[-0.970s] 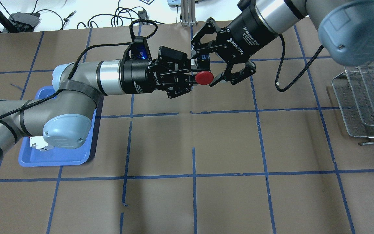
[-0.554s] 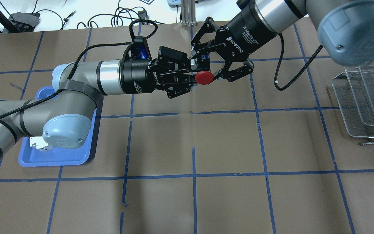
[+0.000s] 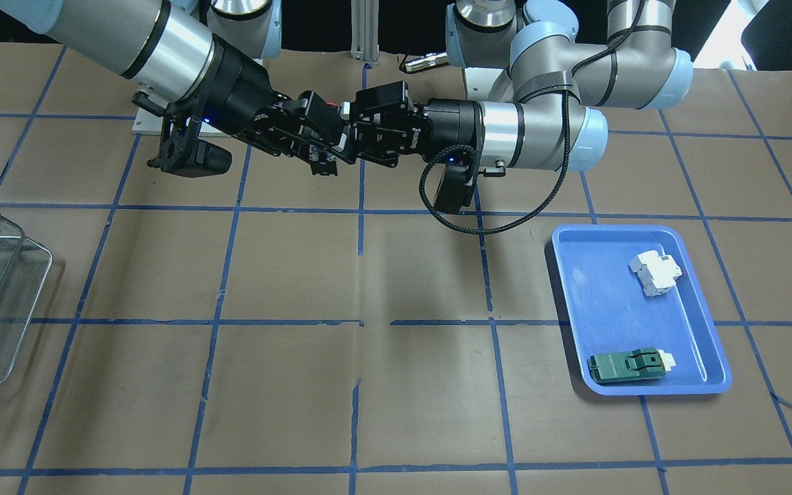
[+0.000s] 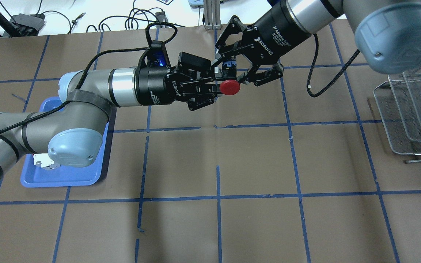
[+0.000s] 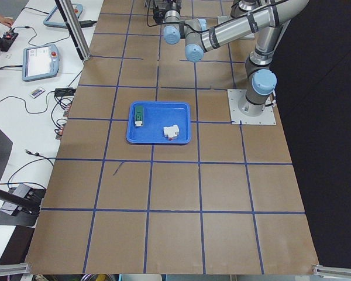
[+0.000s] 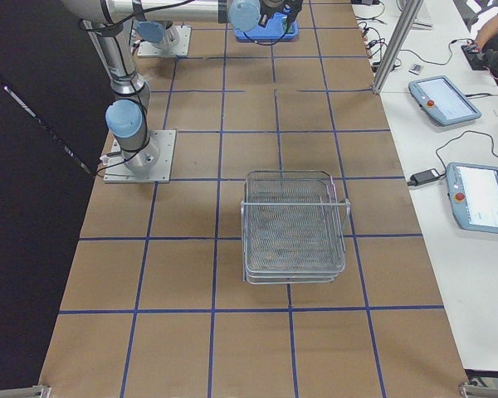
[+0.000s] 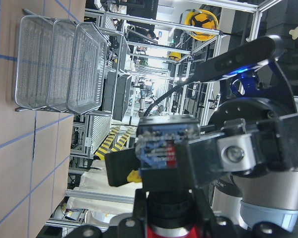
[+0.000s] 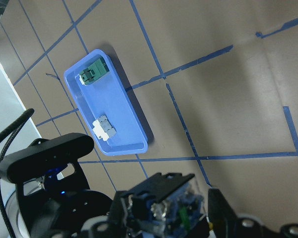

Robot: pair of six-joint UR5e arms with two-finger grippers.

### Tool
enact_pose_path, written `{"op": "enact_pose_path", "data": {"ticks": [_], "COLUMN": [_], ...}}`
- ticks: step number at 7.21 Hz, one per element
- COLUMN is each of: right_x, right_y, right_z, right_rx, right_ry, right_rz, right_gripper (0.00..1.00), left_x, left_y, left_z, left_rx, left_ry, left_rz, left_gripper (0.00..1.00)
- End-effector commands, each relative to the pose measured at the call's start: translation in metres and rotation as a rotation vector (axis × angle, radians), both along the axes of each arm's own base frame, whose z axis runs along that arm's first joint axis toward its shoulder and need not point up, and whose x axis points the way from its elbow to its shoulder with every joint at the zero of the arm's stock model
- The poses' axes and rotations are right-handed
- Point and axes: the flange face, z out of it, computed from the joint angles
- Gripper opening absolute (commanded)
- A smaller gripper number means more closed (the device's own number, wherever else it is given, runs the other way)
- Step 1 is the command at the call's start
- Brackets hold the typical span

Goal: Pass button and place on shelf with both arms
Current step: 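Close the right gripper on the push button beside the left gripper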

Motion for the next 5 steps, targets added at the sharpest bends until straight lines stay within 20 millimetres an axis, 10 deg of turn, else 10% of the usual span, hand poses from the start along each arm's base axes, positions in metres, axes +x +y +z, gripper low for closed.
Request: {"op": "enact_pose_path", "data": {"ticks": [1, 4, 5], "right_x": [-0.0006, -0.0006, -0.0014], "right_y": [-0.0006, -0.0006, -0.0009], "right_z": [0.0005, 0.0005, 0.0003], "right_rx": [-0.001, 0.001, 0.003], "right_ry": [-0.003, -0.003, -0.003], "right_rz": [-0.002, -0.004, -0.005], "right_gripper": [0.44, 0.34, 0.34], "left_x": [0.0000, 0.0000, 0.0000], "left_y": [-0.0002, 0.0001, 0.0001], "left_z": [-0.0001, 0.0005, 0.0003], "left_rx": [0.000, 0.003, 0.002], "left_ry": [0.000, 0.000, -0.002], "left_rz": [0.000, 0.000, 0.000], "left_gripper": [0.00, 0.12, 0.48]}}
